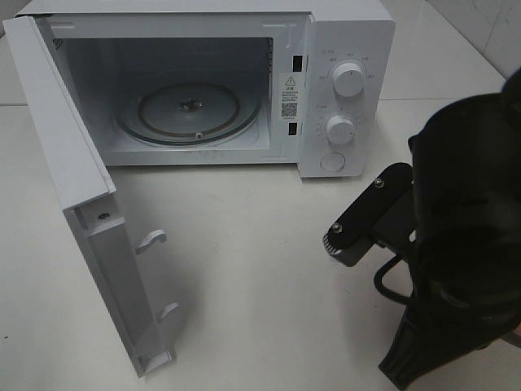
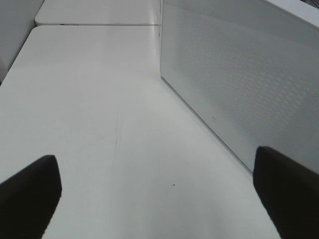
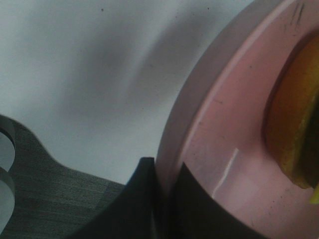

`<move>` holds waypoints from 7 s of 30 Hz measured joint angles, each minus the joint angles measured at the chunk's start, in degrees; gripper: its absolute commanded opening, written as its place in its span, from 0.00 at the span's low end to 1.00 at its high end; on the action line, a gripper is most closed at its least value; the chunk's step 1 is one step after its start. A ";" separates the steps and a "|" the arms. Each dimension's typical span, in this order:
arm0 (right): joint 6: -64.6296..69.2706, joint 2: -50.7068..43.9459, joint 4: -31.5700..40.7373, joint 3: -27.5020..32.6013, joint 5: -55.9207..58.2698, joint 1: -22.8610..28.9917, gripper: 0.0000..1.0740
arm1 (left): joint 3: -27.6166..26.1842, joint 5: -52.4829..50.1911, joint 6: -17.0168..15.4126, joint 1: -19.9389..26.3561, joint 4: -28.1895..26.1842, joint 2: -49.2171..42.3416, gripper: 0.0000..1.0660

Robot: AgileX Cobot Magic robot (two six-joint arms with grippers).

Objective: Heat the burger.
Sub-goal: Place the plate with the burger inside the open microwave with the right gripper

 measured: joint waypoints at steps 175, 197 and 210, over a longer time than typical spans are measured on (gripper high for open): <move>-110.29 25.04 12.26 -32.31 -38.04 -17.42 0.00 | 0.00 0.00 0.00 0.00 0.00 0.00 0.92; -102.04 38.50 10.14 -52.48 -32.54 -17.42 0.00 | 0.00 0.00 0.00 0.00 0.00 0.00 0.92; -100.38 46.58 9.91 -64.57 -29.45 -17.42 0.01 | 0.00 0.00 0.00 0.00 0.00 0.00 0.92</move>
